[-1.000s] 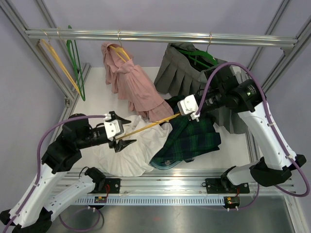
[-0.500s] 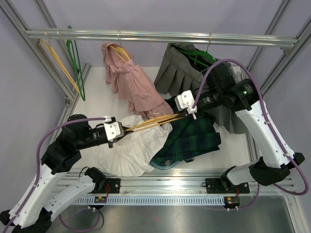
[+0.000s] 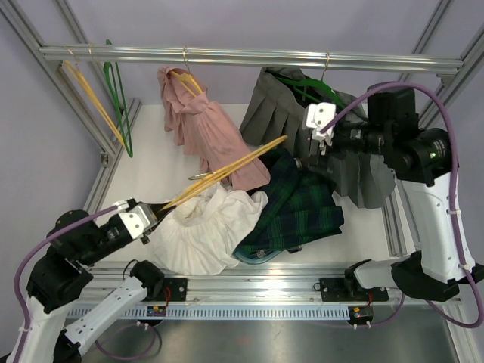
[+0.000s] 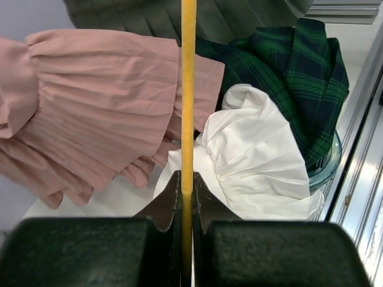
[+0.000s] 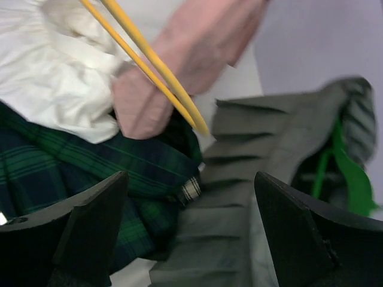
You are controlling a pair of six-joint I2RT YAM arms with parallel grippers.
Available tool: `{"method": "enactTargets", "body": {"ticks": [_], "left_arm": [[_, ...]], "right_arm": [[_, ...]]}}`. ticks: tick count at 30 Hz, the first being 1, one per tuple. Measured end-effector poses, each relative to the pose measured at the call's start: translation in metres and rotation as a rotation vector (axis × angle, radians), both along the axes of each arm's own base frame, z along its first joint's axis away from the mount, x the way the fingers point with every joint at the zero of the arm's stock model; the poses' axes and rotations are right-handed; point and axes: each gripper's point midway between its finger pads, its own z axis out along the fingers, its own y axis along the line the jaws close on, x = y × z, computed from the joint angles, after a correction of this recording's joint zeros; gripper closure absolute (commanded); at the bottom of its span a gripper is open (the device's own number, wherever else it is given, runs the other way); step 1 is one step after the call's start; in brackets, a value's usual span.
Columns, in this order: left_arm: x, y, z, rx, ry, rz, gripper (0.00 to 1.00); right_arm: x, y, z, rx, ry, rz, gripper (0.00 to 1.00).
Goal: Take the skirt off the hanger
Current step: Pass the hanger from the right arm to the left, then hang the hanger back to the clothesline with the left arm
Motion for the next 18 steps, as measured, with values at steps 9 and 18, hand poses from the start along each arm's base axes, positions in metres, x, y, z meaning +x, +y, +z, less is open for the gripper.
{"method": "enactTargets", "body": {"ticks": [9,18], "left_arm": [[-0.007,0.054,0.024,-0.152,0.062,0.293,1.0],[-0.004,0.098,0.035,-0.274,0.163,0.562,1.0]], "right_arm": [[0.038,-0.036,-0.008,0.054,0.041,-0.259,0.0],[0.038,-0.03,-0.031,0.072,0.137,-0.261,0.01]]}}
